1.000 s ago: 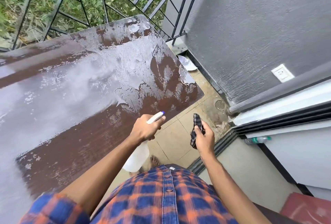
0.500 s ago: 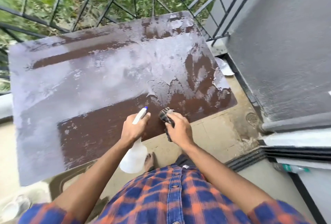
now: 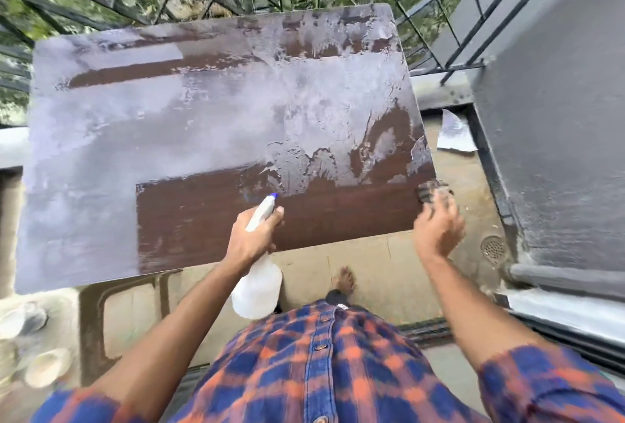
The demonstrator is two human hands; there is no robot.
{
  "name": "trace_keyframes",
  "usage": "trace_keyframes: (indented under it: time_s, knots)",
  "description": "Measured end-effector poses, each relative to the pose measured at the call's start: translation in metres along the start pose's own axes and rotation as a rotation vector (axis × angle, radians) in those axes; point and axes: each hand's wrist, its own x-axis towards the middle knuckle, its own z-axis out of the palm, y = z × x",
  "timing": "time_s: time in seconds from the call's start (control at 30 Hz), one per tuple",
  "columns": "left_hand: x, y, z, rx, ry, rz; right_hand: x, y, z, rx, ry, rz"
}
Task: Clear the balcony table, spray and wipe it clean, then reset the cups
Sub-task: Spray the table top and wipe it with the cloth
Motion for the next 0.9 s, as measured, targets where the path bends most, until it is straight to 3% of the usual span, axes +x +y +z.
trace_keyframes:
  time_s: [0.13,0.33,0.4,0.63,0.73,0.8,0.9]
  knots:
    - [-0.002,0.015,0.024,-0.044,0.047,-0.002,0.039,0.011,0.003,-0.013,-0.045,0.008]
    - [-0.006,0.025,0.037,-0.091,0.148,-0.006,0.023,-0.050,0.026,0.019,-0.033,0.235]
    - [-0.004,0.023,0.035,-0.079,0.184,-0.021,0.010,-0.067,0.029,0.032,-0.099,0.142]
    - [-0.005,0.031,0.038,-0.090,0.236,-0.013,-0.067,-0.153,0.041,0.056,-0.498,-0.585]
    - [-0.006,0.033,0.033,-0.099,0.247,0.002,-0.066,-0.159,0.045,0.039,-0.496,-0.750]
    - [-0.004,0.033,0.026,-0.133,0.240,0.004,-0.041,-0.144,0.043,0.036,-0.417,-0.774]
    - [0.002,0.031,0.015,-0.168,0.229,-0.020,0.019,-0.094,0.036,0.007,-0.236,-0.505]
